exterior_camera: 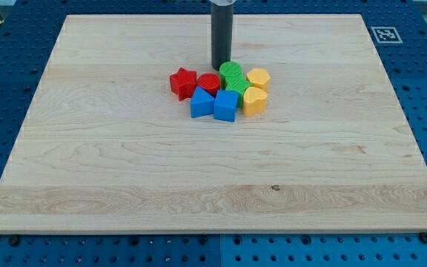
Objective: Move the yellow hexagon to the top right of the green star
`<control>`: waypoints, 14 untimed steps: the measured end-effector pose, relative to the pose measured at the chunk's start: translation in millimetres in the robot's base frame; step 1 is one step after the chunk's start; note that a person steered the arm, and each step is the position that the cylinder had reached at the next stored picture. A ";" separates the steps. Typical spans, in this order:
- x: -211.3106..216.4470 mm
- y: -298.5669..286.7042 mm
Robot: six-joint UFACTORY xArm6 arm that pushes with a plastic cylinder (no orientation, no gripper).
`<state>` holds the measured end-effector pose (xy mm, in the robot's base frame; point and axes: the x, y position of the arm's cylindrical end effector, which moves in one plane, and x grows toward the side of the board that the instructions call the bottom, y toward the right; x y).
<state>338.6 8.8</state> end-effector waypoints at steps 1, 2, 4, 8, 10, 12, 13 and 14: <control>-12.7 -19.3; -24.1 -32.4; 6.7 50.9; -15.6 86.6; 48.5 138.4; 80.8 85.5; 80.8 71.8; 83.8 82.9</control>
<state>422.3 91.7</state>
